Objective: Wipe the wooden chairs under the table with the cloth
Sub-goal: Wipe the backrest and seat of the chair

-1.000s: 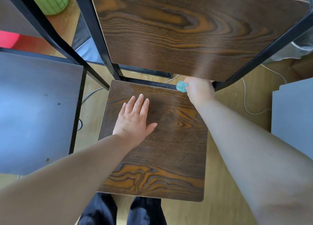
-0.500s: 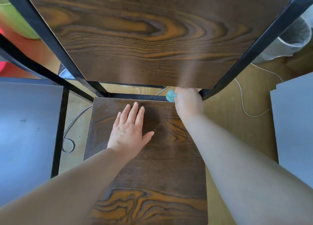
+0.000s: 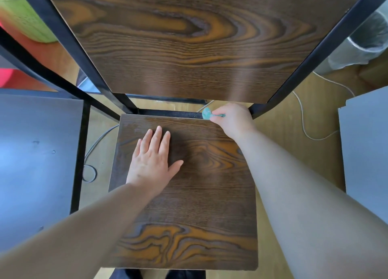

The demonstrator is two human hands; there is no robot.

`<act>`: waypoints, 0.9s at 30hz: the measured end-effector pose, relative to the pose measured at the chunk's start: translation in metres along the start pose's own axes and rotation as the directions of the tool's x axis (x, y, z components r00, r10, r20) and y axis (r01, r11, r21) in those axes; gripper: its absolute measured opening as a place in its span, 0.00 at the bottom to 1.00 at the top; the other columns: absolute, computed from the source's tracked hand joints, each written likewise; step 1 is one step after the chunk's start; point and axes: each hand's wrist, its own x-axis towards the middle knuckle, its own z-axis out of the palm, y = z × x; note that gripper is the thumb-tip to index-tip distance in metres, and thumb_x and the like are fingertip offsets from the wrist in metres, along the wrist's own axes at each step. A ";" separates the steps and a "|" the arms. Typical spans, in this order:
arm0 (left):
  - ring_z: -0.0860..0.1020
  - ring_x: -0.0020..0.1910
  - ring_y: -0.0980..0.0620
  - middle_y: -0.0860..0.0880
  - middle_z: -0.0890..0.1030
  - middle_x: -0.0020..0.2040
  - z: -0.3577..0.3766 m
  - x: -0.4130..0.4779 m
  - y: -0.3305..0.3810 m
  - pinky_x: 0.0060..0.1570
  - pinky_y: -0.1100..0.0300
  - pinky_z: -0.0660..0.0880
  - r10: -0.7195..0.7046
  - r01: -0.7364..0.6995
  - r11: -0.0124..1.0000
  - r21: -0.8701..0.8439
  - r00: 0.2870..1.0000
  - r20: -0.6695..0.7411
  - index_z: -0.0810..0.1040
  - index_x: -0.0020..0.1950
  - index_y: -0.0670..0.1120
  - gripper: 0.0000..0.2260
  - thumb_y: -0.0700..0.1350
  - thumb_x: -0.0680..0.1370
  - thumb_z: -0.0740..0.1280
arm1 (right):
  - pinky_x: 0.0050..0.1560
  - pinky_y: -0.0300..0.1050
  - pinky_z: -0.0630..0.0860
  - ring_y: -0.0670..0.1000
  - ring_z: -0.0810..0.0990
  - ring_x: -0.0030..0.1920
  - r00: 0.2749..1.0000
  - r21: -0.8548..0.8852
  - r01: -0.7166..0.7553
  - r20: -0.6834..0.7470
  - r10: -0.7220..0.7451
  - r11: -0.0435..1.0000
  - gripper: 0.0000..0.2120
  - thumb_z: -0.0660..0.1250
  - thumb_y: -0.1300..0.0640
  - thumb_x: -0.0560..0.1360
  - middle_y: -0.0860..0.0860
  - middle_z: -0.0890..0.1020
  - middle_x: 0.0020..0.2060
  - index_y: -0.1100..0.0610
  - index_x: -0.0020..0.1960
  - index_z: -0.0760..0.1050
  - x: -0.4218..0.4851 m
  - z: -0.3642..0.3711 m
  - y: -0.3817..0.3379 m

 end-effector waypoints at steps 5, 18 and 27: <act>0.38 0.80 0.47 0.49 0.42 0.82 0.004 -0.008 -0.012 0.77 0.49 0.41 0.000 0.000 1.000 -0.003 1.000 0.007 0.42 0.81 0.50 0.37 0.68 0.80 0.49 | 0.54 0.45 0.73 0.53 0.76 0.54 0.999 0.179 -0.039 -0.001 0.040 0.983 0.11 0.68 0.51 0.78 0.53 0.82 0.53 0.54 0.56 0.84 -0.003 -0.002 -0.004; 0.41 0.80 0.47 0.47 0.45 0.82 0.002 -0.016 -0.037 0.79 0.48 0.45 -0.024 0.022 0.999 -0.042 0.999 -0.047 0.45 0.81 0.49 0.37 0.68 0.79 0.50 | 0.49 0.39 0.68 0.47 0.75 0.51 0.998 0.146 -0.006 0.058 -0.002 0.989 0.11 0.66 0.51 0.79 0.48 0.81 0.54 0.52 0.56 0.83 0.010 0.012 -0.039; 0.42 0.80 0.46 0.47 0.46 0.82 0.002 -0.032 -0.063 0.77 0.50 0.42 -0.032 0.029 0.997 -0.068 0.998 -0.047 0.47 0.82 0.49 0.36 0.67 0.79 0.51 | 0.56 0.46 0.76 0.55 0.78 0.54 0.985 0.112 0.103 0.130 -0.117 0.988 0.12 0.63 0.52 0.81 0.53 0.81 0.57 0.52 0.61 0.80 0.035 0.062 -0.172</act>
